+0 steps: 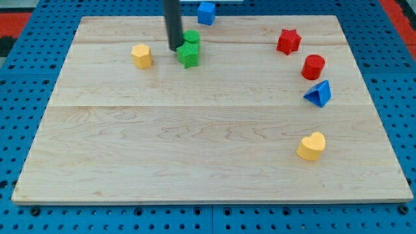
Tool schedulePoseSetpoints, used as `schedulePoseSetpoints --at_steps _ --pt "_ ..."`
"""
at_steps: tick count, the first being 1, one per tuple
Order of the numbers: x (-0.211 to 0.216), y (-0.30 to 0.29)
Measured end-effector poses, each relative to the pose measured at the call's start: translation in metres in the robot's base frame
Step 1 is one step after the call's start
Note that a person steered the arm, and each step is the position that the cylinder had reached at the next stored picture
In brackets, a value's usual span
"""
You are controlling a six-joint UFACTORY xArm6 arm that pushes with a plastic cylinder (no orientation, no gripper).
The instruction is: Push the green circle to the top right of the board
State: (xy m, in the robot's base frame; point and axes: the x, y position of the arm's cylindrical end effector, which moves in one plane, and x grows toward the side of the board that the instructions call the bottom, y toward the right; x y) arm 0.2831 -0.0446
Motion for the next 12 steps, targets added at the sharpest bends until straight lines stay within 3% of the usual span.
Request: schedulePoseSetpoints --at_steps 1,2,3,4,6,7,10,12 --pt "-0.023 0.051" --pt "-0.053 0.066" --pt "-0.056 0.028" --pt "-0.074 0.051" --pt "-0.075 0.154" --pt "-0.059 0.126" --pt "-0.069 0.202" --pt "-0.048 0.123"
